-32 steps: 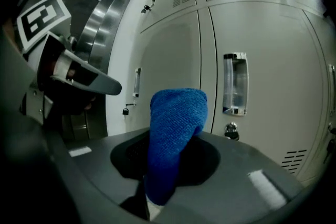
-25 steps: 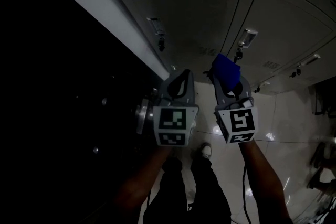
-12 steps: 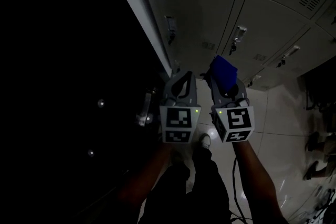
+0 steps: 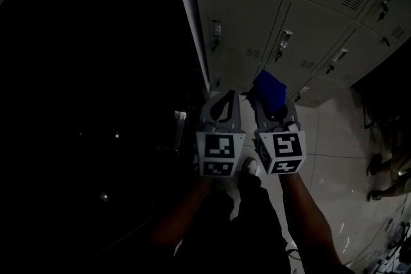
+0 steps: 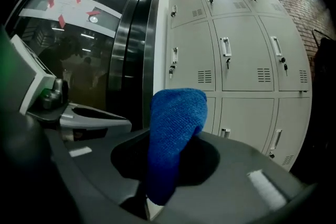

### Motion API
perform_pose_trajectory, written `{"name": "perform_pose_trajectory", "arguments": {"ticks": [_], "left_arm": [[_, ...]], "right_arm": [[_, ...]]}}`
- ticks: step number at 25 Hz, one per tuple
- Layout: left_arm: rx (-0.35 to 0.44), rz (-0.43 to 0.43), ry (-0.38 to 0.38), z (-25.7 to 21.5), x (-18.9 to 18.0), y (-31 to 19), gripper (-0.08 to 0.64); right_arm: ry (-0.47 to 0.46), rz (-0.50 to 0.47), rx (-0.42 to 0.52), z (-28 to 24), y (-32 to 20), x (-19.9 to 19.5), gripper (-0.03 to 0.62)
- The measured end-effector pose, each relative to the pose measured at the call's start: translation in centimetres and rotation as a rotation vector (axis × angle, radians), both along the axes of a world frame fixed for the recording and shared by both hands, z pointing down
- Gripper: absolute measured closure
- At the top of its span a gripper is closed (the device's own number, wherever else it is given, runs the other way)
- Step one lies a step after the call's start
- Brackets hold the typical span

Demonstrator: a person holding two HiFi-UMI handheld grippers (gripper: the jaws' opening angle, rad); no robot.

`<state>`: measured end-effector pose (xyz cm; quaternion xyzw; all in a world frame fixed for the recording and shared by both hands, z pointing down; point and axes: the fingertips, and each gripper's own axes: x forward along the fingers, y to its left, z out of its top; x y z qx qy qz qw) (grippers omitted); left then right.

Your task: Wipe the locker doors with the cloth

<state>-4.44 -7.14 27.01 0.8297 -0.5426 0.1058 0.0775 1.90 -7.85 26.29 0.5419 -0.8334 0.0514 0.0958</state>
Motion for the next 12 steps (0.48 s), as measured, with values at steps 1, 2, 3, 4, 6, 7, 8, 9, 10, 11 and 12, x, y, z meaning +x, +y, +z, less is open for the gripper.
{"name": "perform_pose_trajectory", "arguments": {"ticks": [1,2,3,4,6,7,8,9,10,11,12], "left_arm": [[0.005,0.002,0.003,-0.5,-0.2,0.6,0.558],[0.007,0.001,0.008,-0.9,-0.5,1.1,0.558],[0.008,-0.001,0.014,-1.2,-0.7,1.6,0.558],[0.008,-0.003,0.02,-1.6,-1.0,2.0,0.558],[0.011,-0.004,0.024,-2.3,-1.3,2.7,0.558],[0.014,-0.004,0.026,-2.7,-1.4,3.1,0.558],[0.018,-0.003,0.028,-3.1,-1.5,3.3,0.558],[0.022,-0.002,0.031,-3.4,-1.7,3.6,0.558],[0.024,0.0,0.033,-3.6,-1.8,3.8,0.558],[0.024,0.002,0.034,-3.8,-1.8,4.2,0.558],[0.023,0.004,0.035,-3.8,-1.8,4.7,0.558]], "right_arm": [[0.001,0.003,0.005,-0.5,0.6,-0.3,0.512],[0.001,0.005,0.009,-1.0,1.2,-0.6,0.512],[0.0,0.007,0.012,-1.5,1.7,-0.9,0.512],[-0.003,0.008,0.014,-1.9,2.2,-1.2,0.512],[-0.011,0.013,0.016,-2.6,3.1,-1.6,0.512],[-0.015,0.015,0.017,-2.8,3.5,-1.7,0.512],[-0.018,0.017,0.017,-3.0,3.8,-1.9,0.512],[-0.021,0.019,0.019,-3.3,4.1,-2.1,0.512],[-0.024,0.019,0.022,-3.6,4.4,-2.2,0.512],[-0.027,0.019,0.026,-3.8,4.8,-2.4,0.512],[-0.028,0.018,0.028,-4.0,5.3,-2.5,0.512]]}}
